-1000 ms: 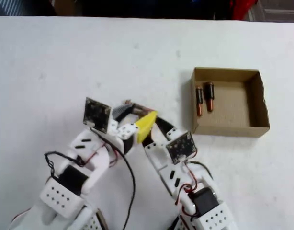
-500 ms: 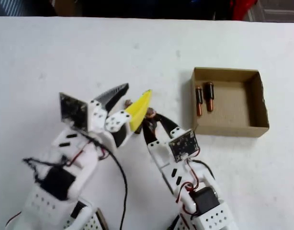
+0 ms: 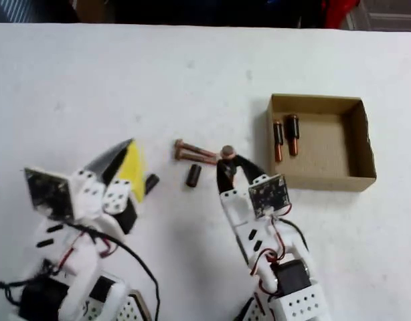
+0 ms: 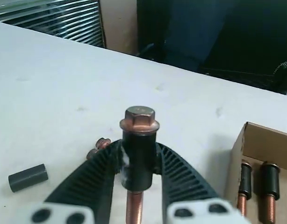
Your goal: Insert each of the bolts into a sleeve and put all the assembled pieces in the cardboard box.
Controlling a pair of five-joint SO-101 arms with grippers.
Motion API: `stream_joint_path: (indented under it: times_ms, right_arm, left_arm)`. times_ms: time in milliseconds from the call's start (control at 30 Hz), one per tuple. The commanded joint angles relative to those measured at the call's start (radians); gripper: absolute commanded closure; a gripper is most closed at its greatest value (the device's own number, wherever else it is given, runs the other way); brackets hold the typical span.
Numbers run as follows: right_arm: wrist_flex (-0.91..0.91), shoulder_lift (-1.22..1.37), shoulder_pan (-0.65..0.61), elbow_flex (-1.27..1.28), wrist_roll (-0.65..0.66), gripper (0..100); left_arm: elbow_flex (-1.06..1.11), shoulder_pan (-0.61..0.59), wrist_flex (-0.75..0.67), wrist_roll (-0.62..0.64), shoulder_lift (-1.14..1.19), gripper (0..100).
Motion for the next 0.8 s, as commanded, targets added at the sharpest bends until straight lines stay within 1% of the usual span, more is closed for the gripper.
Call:
stream_joint_path:
  times_ms: [0, 133, 300, 400, 500, 633, 767]
  right_arm:
    - [0.025, -0.013, 0.036, -0.041, 0.011, 98.1]
    - [0.142, -0.013, 0.056, -0.123, 0.011, 98.1]
    - [0.259, -0.013, 0.102, -0.227, 0.012, 98.1]
    - [0.318, -0.013, 0.11, -0.296, 0.069, 98.1]
    - [0.381, -0.013, 0.111, -0.373, 0.095, 98.1]
    - [0.444, -0.012, 0.113, -0.47, 0.101, 98.1]
    - [0.481, 0.047, 0.113, -0.555, 0.101, 98.1]
  left_arm:
    - [-0.054, -0.12, 0.087, -0.012, -0.058, 98]
    - [-0.054, -0.214, 0.157, -0.012, -0.105, 98]
    - [-0.043, -0.311, 0.209, -0.012, -0.137, 98]
    - [0.032, -0.357, 0.203, -0.012, -0.166, 98]
    - [0.12, -0.38, 0.181, -0.023, -0.216, 98]
    - [0.195, -0.389, 0.143, -0.098, -0.228, 98]
    - [0.265, -0.387, 0.124, -0.107, -0.228, 98]
